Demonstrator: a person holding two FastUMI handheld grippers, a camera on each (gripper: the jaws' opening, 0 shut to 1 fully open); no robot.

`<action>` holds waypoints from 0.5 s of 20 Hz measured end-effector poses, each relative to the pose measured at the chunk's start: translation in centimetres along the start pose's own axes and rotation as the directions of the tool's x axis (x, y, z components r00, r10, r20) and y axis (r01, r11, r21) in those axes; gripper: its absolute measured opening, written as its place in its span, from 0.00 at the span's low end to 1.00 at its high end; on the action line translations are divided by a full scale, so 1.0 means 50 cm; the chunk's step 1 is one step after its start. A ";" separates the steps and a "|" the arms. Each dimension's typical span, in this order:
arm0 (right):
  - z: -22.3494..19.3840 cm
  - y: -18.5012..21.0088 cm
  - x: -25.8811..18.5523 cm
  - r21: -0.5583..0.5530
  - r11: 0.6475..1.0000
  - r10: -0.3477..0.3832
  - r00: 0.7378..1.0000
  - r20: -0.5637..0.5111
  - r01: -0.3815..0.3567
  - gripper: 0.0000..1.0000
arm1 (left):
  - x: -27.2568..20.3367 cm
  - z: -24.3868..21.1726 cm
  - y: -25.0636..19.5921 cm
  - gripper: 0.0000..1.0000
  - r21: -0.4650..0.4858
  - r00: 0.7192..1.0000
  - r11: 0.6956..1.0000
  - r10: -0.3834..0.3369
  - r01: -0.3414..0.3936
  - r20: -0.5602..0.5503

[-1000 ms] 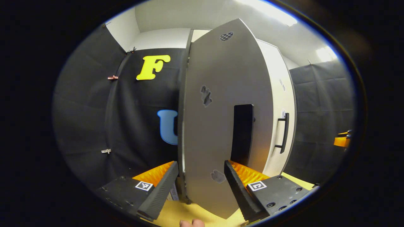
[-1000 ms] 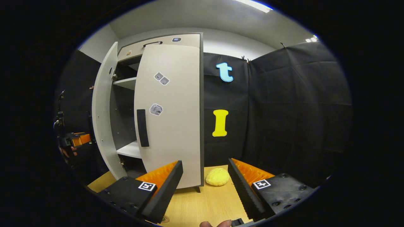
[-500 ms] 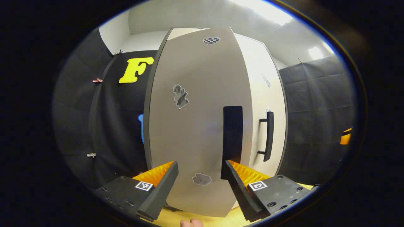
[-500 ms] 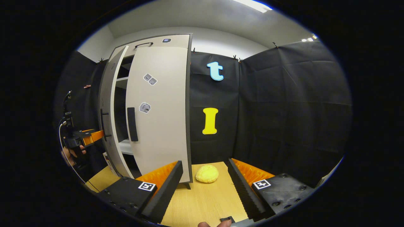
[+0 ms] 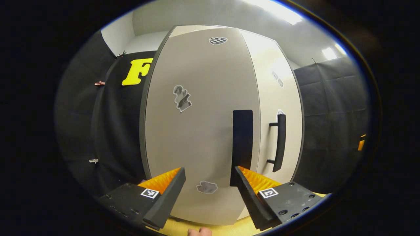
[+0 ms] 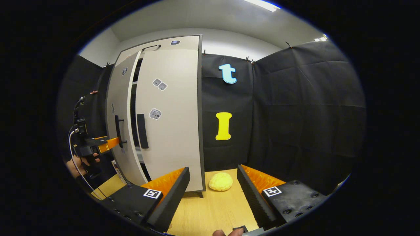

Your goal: Grasp the bottle in the cabinet with the left hand and place it on the coaster, then close the right door with the right hand and the left door with the left hand.

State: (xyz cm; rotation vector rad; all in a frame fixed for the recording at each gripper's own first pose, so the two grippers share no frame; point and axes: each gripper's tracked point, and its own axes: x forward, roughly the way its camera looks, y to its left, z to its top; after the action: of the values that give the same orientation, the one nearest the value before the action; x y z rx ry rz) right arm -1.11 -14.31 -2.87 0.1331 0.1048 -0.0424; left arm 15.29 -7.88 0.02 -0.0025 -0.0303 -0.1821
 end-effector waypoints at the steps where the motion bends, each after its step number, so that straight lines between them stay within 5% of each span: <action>1: 0.001 0.002 0.001 0.000 1.000 0.005 1.000 0.001 -0.005 0.96 | -0.009 0.002 0.004 0.95 -0.003 1.000 1.000 0.005 -0.005 -0.001; 10: 0.055 0.031 0.009 0.014 0.999 0.033 0.997 0.073 -0.034 0.96 | -0.144 0.024 0.033 0.95 0.049 0.999 0.998 0.047 -0.046 -0.013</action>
State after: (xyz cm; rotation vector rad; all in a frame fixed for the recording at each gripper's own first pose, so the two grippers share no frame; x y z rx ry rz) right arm -0.29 -13.14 -0.02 0.1482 0.0296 -0.0150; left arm 8.49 -4.93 0.98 0.0466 -0.0202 -0.1351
